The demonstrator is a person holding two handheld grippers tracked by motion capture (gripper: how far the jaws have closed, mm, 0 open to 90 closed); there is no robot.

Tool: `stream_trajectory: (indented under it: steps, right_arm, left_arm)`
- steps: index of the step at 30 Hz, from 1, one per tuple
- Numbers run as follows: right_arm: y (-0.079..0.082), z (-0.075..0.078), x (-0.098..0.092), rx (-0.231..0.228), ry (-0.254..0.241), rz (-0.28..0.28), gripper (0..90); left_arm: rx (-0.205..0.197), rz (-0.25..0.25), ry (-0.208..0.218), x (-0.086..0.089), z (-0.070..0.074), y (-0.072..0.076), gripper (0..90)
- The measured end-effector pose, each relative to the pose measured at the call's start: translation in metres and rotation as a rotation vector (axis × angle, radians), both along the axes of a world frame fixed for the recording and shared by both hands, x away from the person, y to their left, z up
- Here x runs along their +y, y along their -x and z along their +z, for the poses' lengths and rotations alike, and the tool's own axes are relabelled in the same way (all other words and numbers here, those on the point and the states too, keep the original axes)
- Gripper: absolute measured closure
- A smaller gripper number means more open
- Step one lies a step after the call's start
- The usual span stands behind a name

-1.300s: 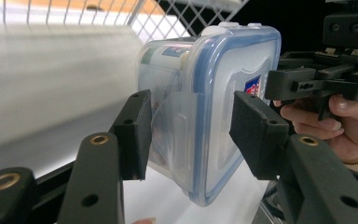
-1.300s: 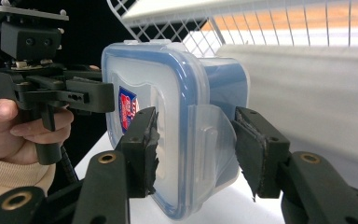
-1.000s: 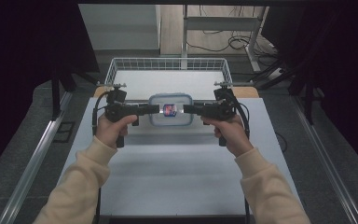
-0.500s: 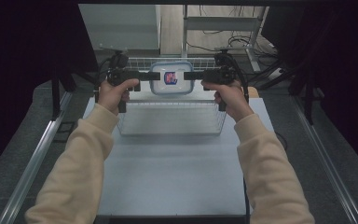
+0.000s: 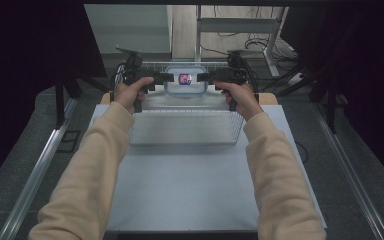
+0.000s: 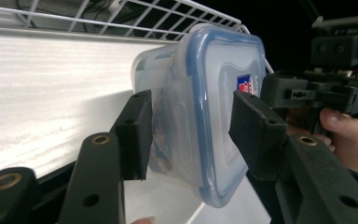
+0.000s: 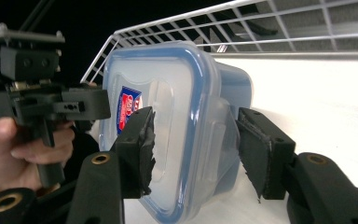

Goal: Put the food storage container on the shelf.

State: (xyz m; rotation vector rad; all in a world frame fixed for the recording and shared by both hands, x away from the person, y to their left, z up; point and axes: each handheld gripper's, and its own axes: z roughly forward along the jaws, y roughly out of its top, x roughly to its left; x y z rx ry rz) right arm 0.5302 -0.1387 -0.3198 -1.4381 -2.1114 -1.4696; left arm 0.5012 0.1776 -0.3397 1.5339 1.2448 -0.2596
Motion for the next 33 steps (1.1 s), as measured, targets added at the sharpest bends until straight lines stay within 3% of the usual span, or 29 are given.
stream_trajectory:
  steps: [7,9,13,15,16,19,23,25,28,30,33]
  right_arm:
    - [-0.010,-0.002,0.004,0.108,-0.014,-0.067,43.9]
    - [-0.011,-0.003,0.006,0.128,-0.011,-0.086,41.0]
    - [-0.010,-0.005,0.009,0.101,0.004,-0.101,38.0]
    - [-0.008,-0.005,0.010,0.091,0.011,-0.109,27.9]
    - [-0.007,-0.004,0.010,0.065,0.020,-0.121,23.9]
    - [0.006,0.005,0.011,-0.028,0.041,-0.152,15.7]
    - [0.037,0.020,0.014,-0.206,0.137,-0.120,11.4]
    - [0.056,0.022,0.009,-0.278,0.154,-0.083,13.3]
    - [0.086,0.017,-0.005,-0.353,0.161,-0.017,15.1]
    - [0.107,0.007,-0.017,-0.413,0.180,0.015,16.6]
    - [0.137,-0.012,-0.033,-0.470,0.232,0.002,18.0]
  left_arm:
    - [0.050,0.025,0.052,0.002,-0.008,-0.008,47.6]
    - [0.060,0.017,0.045,0.000,-0.010,-0.010,44.7]
    - [0.048,0.026,0.039,-0.001,-0.011,-0.010,41.2]
    - [0.031,0.048,0.029,0.000,-0.011,-0.009,36.4]
    - [0.015,0.067,0.024,0.001,-0.010,-0.007,32.3]
    - [-0.081,0.121,-0.045,0.003,-0.002,0.003,26.1]
    - [-0.195,0.114,-0.083,0.005,0.008,0.031,21.3]
    - [-0.250,0.090,-0.111,0.006,0.010,0.052,21.2]
    - [-0.304,0.076,-0.103,0.008,0.003,0.088,21.5]
    - [-0.338,0.062,-0.127,0.009,-0.006,0.111,22.0]
    - [-0.372,0.040,-0.172,0.007,-0.025,0.145,22.2]
